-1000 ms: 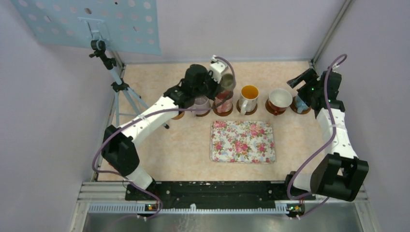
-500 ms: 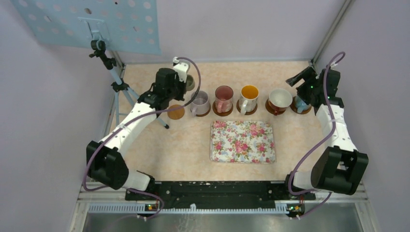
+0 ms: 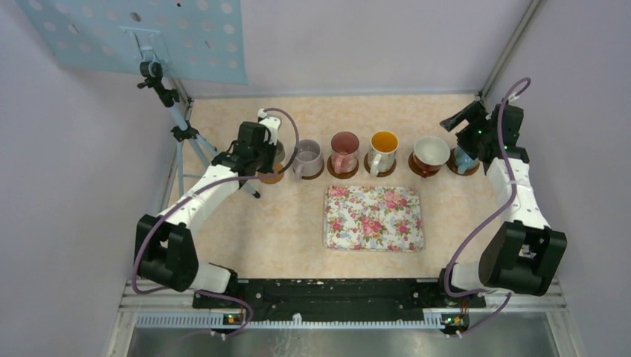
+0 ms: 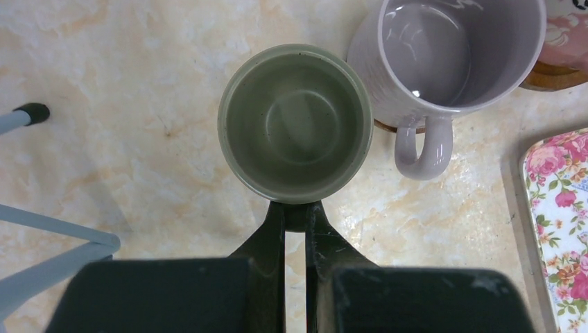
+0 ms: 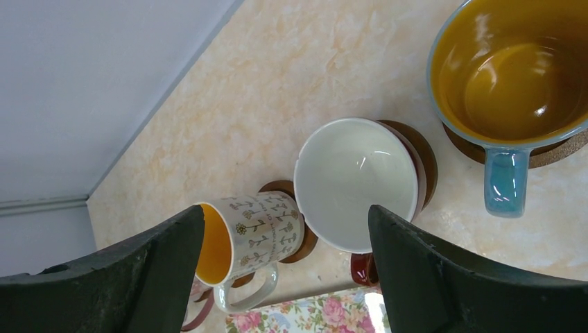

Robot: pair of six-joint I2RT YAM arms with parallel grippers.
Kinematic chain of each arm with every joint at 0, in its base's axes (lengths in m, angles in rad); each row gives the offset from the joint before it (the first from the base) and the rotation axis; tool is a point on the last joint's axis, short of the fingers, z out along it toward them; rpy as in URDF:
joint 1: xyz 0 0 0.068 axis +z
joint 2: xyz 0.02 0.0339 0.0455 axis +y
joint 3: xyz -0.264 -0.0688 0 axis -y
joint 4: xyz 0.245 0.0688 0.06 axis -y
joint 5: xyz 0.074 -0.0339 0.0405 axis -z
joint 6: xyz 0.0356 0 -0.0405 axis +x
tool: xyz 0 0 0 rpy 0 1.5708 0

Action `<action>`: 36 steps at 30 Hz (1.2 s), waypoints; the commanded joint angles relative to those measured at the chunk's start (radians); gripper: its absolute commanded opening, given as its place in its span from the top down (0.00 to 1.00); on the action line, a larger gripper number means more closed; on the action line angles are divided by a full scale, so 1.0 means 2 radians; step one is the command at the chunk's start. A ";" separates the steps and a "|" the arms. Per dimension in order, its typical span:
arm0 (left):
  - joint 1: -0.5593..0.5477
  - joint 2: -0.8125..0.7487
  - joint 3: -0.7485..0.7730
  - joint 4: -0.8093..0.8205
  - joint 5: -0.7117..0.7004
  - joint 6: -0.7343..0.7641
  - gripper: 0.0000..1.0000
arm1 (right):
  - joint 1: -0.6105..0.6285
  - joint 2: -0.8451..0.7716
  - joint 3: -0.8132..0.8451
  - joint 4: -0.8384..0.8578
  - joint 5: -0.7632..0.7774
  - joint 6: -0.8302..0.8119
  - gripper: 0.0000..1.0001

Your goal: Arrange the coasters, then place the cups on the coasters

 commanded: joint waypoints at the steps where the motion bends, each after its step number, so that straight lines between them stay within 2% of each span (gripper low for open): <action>1: 0.003 -0.002 -0.010 0.029 -0.018 -0.022 1.00 | -0.006 -0.002 0.030 0.010 -0.002 -0.006 0.13; 11: 0.018 0.014 -0.035 0.057 -0.001 0.013 1.00 | -0.006 -0.002 0.033 0.006 0.000 -0.012 0.13; 20: 0.019 0.038 -0.041 0.057 0.008 0.013 0.95 | -0.006 -0.002 0.028 0.007 0.001 -0.012 0.13; 36: 0.023 0.070 -0.050 0.082 -0.007 0.029 0.92 | -0.006 0.004 0.032 0.008 0.004 -0.017 0.13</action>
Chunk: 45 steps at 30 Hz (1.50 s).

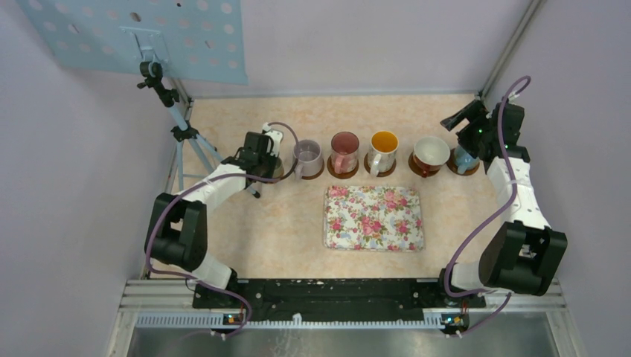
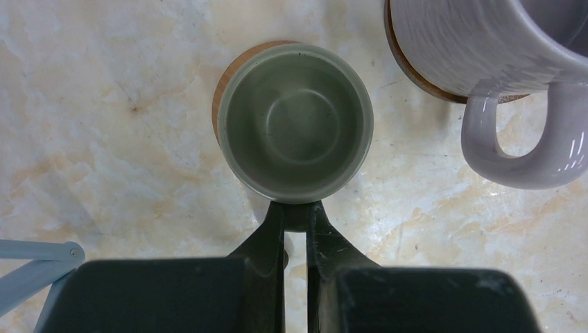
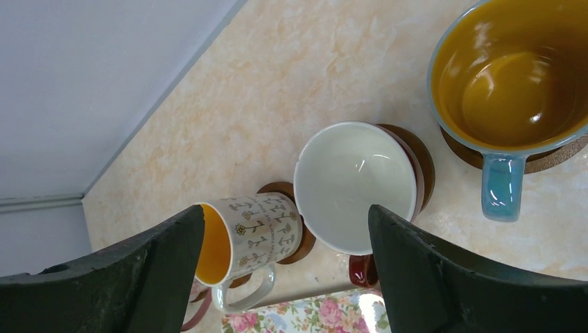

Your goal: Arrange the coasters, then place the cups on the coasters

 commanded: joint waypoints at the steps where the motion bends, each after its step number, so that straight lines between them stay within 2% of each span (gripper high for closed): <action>1: 0.004 0.000 -0.004 0.036 -0.007 0.009 0.92 | -0.006 0.004 0.024 0.012 0.004 -0.006 0.13; 5: 0.004 0.006 -0.003 0.031 -0.007 0.004 0.92 | -0.006 0.006 0.025 0.012 0.004 -0.007 0.13; 12: 0.004 0.006 -0.004 0.029 -0.023 0.002 0.81 | -0.006 0.008 0.025 0.012 0.003 -0.007 0.13; 25: 0.006 0.009 -0.005 0.026 -0.031 0.013 0.75 | -0.006 0.011 0.026 0.014 -0.001 -0.007 0.13; 30: 0.006 0.007 -0.006 0.025 -0.035 0.015 0.65 | -0.006 0.011 0.027 0.014 -0.002 -0.006 0.13; 45: 0.007 -0.005 0.001 0.014 -0.058 0.028 0.55 | -0.006 0.011 0.028 0.014 -0.004 -0.007 0.13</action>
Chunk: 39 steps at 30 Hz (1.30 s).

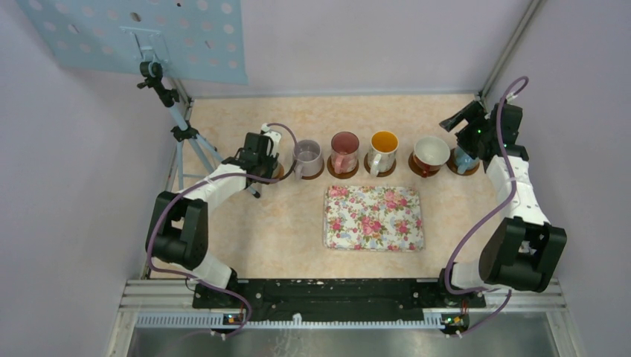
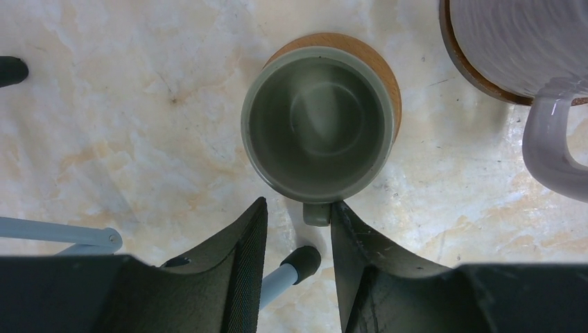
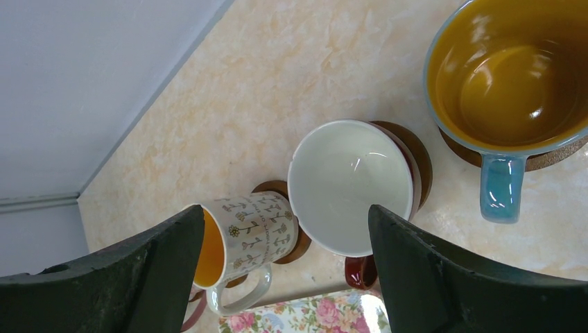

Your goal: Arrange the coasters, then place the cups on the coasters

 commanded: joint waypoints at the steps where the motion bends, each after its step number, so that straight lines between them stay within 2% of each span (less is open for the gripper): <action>1: 0.003 -0.014 0.006 0.007 -0.016 0.009 0.55 | -0.006 -0.001 0.029 0.014 -0.003 -0.007 0.13; 7: 0.003 -0.023 0.008 0.003 -0.014 0.010 0.55 | -0.006 -0.002 0.027 0.013 -0.006 -0.008 0.13; 13: -0.004 -0.062 0.019 -0.002 0.052 0.015 0.54 | -0.006 -0.006 0.027 0.014 -0.013 -0.017 0.13; 25: -0.052 -0.110 0.030 0.004 0.112 0.031 0.48 | 0.010 -0.014 0.054 -0.007 -0.051 -0.081 0.13; 33: -0.097 -0.105 0.082 -0.001 0.137 0.093 0.46 | 0.038 -0.028 0.061 -0.021 -0.071 -0.142 0.11; 39: -0.108 -0.078 0.142 -0.039 0.188 0.100 0.37 | 0.066 -0.040 0.061 -0.041 -0.083 -0.190 0.10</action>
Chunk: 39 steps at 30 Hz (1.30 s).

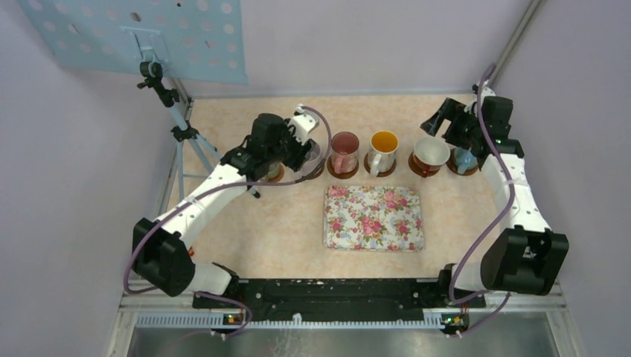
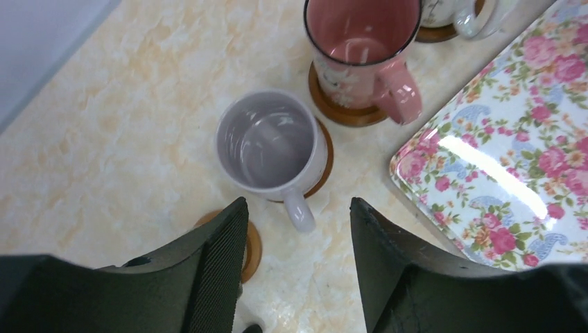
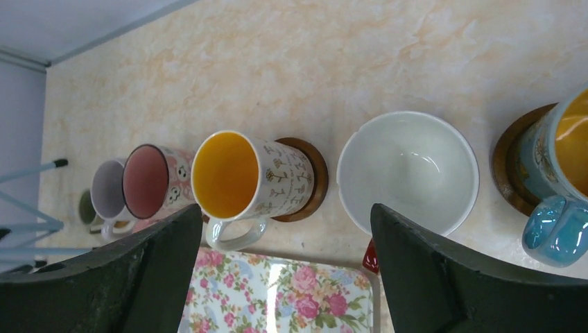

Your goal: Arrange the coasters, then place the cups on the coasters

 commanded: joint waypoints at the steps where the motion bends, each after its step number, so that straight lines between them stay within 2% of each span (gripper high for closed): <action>1: -0.002 0.021 0.064 -0.028 0.047 0.017 0.35 | 0.023 -0.029 0.029 -0.015 -0.019 -0.060 0.10; 5: -0.002 0.055 0.121 -0.076 0.055 0.018 0.14 | 0.053 -0.033 0.031 -0.046 -0.025 -0.111 0.08; 9: -0.002 0.087 0.168 -0.118 0.073 0.018 0.01 | 0.086 -0.041 0.017 -0.064 -0.028 -0.178 0.07; 12: -0.002 0.102 0.191 -0.153 0.093 0.024 0.01 | 0.090 -0.053 -0.008 -0.058 -0.038 -0.211 0.06; 15: -0.002 0.114 0.214 -0.190 0.076 0.007 0.01 | 0.095 -0.070 -0.045 -0.043 -0.037 -0.214 0.06; 18: -0.001 0.116 0.199 -0.201 0.059 -0.007 0.01 | 0.119 -0.098 -0.075 -0.037 -0.022 -0.215 0.05; 22: -0.001 0.112 0.170 -0.207 0.072 -0.031 0.01 | 0.158 -0.137 -0.115 -0.022 0.006 -0.226 0.05; 28: -0.002 0.112 0.171 -0.257 0.065 -0.046 0.01 | 0.171 -0.183 -0.151 -0.023 0.044 -0.226 0.05; 33: 0.000 0.068 0.127 -0.230 0.011 -0.065 0.01 | 0.171 -0.216 -0.167 -0.027 0.069 -0.251 0.05; 39: 0.021 0.038 0.110 -0.221 -0.005 -0.079 0.01 | 0.171 -0.222 -0.157 -0.026 0.067 -0.254 0.05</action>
